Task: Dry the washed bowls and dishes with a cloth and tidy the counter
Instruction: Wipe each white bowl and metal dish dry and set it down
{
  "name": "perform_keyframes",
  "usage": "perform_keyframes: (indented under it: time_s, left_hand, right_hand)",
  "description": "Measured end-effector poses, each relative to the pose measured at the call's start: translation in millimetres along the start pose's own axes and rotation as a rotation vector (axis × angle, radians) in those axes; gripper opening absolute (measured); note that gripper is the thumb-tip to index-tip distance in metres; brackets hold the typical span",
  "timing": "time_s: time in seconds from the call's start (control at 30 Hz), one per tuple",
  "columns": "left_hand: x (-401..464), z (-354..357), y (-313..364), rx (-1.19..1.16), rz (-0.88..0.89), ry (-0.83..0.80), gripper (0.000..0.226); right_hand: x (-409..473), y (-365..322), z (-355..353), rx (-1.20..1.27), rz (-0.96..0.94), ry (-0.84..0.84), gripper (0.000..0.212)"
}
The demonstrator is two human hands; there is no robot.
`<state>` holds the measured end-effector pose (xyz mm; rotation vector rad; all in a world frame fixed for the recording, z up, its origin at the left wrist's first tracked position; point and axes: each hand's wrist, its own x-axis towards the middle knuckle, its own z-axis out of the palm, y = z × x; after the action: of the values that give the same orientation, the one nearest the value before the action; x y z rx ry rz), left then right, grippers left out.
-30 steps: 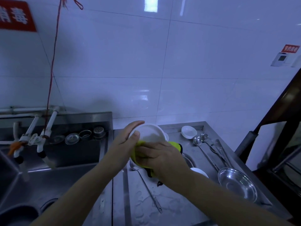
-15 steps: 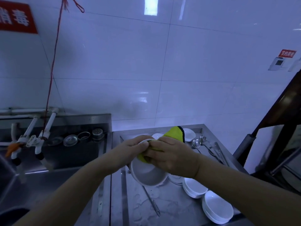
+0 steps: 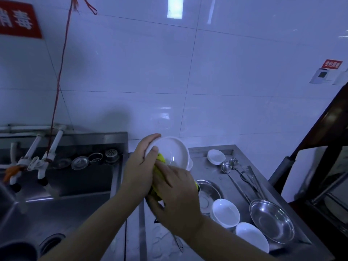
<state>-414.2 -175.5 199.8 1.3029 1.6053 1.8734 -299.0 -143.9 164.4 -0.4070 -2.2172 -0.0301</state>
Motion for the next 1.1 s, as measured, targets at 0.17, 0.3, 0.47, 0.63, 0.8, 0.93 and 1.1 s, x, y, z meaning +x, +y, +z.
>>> perform_keyframes:
  time_s: [0.17, 0.3, 0.47, 0.63, 0.8, 0.93, 1.1]
  left_hand:
    - [29, -29, 11, 0.247, -0.086, -0.436, 0.031]
    - [31, -26, 8, 0.064, -0.233, -0.297, 0.041]
    - [-1, 5, -11, -0.103, -0.092, -0.034, 0.038]
    - [17, -21, -13, 0.186, -0.153, -0.295, 0.037]
    - [29, -32, -10, 0.306, -0.346, -0.586, 0.041]
    - [6, -34, -23, 1.002, 0.325, -0.447, 0.061]
    - [-6, -30, -27, 1.176, 0.751, -0.767, 0.025]
  right_hand:
    - [5, 47, -13, -0.196, -0.509, 0.011, 0.013]
    - [15, 57, -10, -0.287, -0.478, 0.03, 0.015]
    - [10, 37, 9, -0.255, -0.231, 0.135, 0.018]
    - [7, 61, -8, -0.249, -0.546, -0.004, 0.011]
    - [6, 81, -8, -0.233, -0.659, -0.143, 0.017]
    - [1, 90, -9, -0.161, -0.534, -0.318, 0.017]
    - [-2, 93, -14, 0.0, -0.388, -0.546, 0.041]
